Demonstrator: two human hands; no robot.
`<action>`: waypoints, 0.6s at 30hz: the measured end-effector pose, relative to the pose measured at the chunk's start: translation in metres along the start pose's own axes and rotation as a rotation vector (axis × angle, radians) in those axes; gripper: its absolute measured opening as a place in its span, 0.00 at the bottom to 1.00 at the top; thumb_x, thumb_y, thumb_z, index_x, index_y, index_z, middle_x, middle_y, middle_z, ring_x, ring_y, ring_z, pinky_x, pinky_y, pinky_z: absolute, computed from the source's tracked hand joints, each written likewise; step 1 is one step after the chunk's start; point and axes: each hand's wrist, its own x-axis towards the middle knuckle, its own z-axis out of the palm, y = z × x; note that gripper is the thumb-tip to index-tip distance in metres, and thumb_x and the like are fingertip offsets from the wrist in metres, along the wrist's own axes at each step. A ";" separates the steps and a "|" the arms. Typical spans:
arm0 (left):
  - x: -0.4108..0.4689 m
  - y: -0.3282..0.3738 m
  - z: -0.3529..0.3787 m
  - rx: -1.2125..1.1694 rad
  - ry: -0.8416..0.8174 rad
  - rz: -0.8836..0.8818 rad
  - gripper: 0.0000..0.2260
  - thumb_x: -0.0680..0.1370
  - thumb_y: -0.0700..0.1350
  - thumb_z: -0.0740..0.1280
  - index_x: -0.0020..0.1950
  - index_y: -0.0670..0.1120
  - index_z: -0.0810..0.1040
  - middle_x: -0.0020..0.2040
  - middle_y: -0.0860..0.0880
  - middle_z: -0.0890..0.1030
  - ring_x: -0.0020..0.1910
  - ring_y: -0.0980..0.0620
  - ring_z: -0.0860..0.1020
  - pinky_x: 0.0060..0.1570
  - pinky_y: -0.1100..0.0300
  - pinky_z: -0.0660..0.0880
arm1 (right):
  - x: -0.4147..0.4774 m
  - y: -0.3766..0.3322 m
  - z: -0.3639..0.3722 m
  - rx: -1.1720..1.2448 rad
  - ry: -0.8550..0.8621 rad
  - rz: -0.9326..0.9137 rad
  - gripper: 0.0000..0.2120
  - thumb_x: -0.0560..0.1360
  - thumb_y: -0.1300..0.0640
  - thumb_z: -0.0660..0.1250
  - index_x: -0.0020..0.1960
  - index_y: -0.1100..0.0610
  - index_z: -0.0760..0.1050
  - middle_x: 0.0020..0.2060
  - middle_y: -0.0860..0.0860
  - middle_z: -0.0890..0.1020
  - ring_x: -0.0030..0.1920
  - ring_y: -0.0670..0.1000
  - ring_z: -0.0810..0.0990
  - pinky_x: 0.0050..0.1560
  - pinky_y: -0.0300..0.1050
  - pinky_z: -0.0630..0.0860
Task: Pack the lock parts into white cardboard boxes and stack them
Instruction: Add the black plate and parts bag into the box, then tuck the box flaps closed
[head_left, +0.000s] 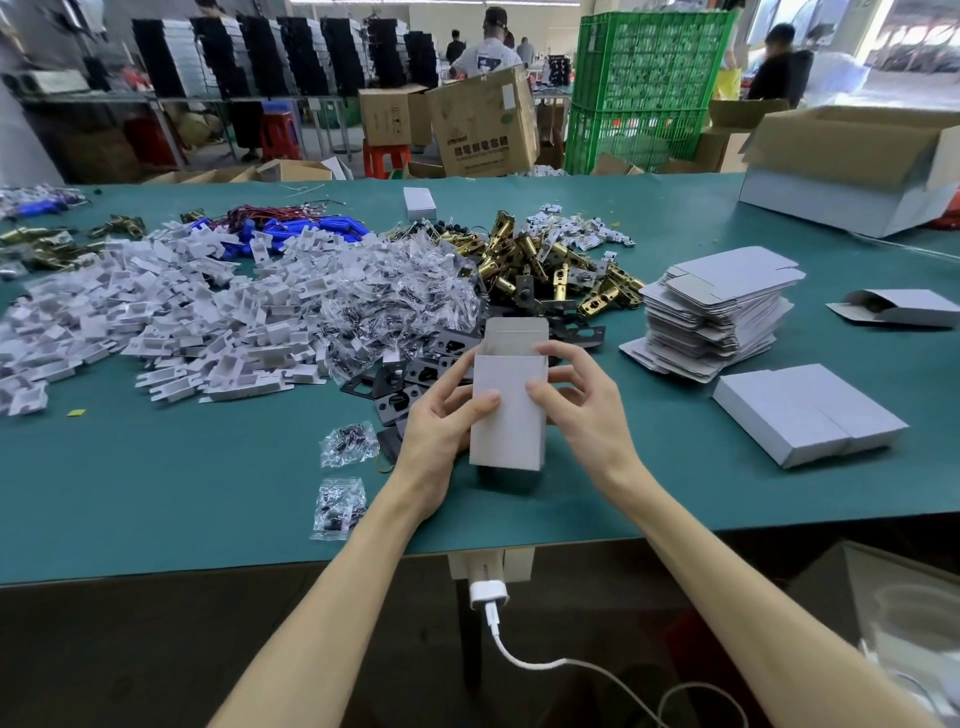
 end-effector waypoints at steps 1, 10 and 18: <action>0.000 0.000 0.000 -0.005 0.006 -0.010 0.22 0.74 0.46 0.78 0.67 0.62 0.82 0.60 0.46 0.86 0.58 0.46 0.85 0.53 0.50 0.83 | -0.002 0.002 0.001 -0.007 0.012 -0.016 0.11 0.79 0.60 0.71 0.60 0.52 0.78 0.48 0.52 0.83 0.50 0.58 0.83 0.51 0.59 0.81; -0.002 -0.003 0.003 0.154 0.049 -0.003 0.05 0.79 0.46 0.75 0.53 0.47 0.84 0.50 0.45 0.86 0.48 0.49 0.82 0.50 0.50 0.79 | -0.013 0.021 0.002 0.140 0.011 0.158 0.05 0.81 0.55 0.69 0.52 0.56 0.82 0.46 0.57 0.85 0.45 0.50 0.82 0.43 0.56 0.79; -0.004 -0.002 0.002 0.167 0.031 0.040 0.06 0.80 0.44 0.73 0.56 0.48 0.85 0.54 0.46 0.85 0.51 0.47 0.79 0.53 0.45 0.77 | -0.012 0.023 0.002 0.130 -0.023 0.171 0.04 0.80 0.56 0.70 0.51 0.55 0.83 0.46 0.49 0.85 0.45 0.49 0.84 0.36 0.48 0.81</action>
